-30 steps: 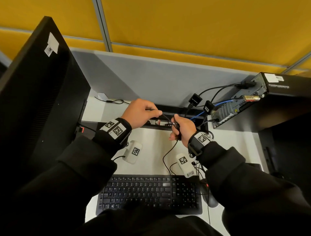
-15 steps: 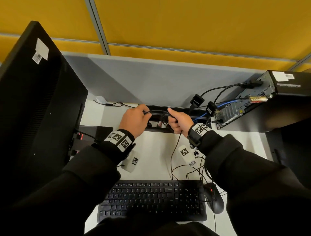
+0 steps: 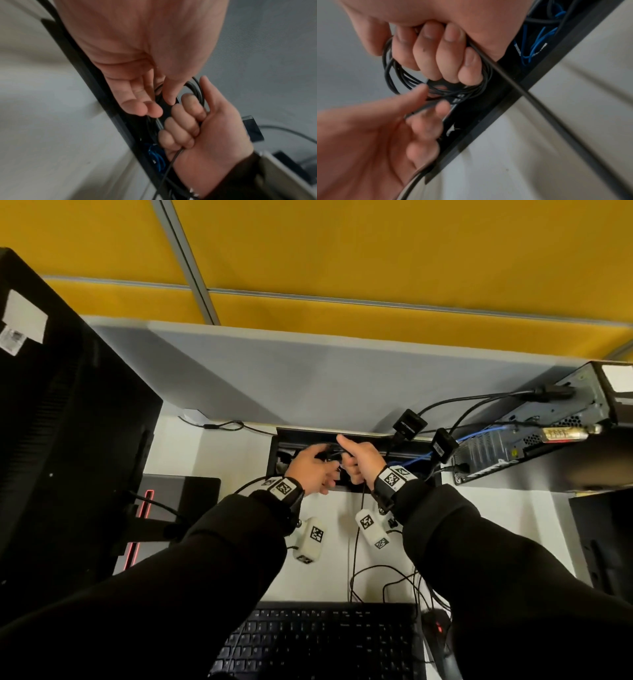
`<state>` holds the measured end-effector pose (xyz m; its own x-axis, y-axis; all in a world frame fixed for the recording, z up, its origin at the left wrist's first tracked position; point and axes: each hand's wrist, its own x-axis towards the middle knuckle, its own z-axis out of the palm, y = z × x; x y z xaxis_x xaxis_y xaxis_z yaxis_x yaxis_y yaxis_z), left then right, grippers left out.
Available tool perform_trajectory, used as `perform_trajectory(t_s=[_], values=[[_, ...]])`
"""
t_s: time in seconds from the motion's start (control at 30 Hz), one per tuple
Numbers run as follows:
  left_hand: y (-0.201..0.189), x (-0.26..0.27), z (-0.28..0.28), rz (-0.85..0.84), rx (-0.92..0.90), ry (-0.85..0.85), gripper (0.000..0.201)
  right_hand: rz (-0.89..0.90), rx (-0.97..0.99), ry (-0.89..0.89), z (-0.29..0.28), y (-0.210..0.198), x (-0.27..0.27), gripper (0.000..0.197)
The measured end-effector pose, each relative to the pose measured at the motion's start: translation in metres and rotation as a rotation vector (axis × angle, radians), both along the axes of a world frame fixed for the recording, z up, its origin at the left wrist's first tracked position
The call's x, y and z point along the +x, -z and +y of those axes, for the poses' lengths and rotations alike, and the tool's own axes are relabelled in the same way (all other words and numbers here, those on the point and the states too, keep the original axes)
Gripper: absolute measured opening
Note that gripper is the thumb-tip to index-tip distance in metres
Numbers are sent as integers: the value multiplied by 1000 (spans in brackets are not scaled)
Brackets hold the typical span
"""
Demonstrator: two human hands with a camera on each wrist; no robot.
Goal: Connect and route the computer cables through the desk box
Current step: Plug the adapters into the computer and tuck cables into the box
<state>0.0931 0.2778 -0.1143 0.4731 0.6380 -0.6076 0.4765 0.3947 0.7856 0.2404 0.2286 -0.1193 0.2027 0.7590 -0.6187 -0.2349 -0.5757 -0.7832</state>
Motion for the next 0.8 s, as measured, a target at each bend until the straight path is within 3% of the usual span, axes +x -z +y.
perform_trajectory(t_s=[0.1, 0.17, 0.23, 0.3, 0.47, 0.57, 0.7, 0.8], values=[[1, 12, 10, -99, -117, -66, 17, -2, 13, -15, 1, 15, 7, 57], [6, 16, 13, -96, -130, -96, 15, -59, 39, -57, 2, 23, 9, 55], [18, 17, 16, -10, -38, -122, 5, -101, 70, -98, 3, 28, 8, 53], [32, 14, 20, 109, 133, -94, 13, -162, 98, -143, 6, 35, 8, 49], [46, 2, 30, 561, 607, 338, 15, -548, 27, -390, 3, 52, 10, 23], [49, -1, 32, 765, 756, 587, 15, -697, -27, -439, -4, 48, 15, 18], [45, 7, 33, 860, 892, 810, 15, -729, -110, -551, -6, 44, 25, 11], [37, 20, 37, 843, 985, 896, 17, -861, -168, -574, -7, 44, 23, 13]])
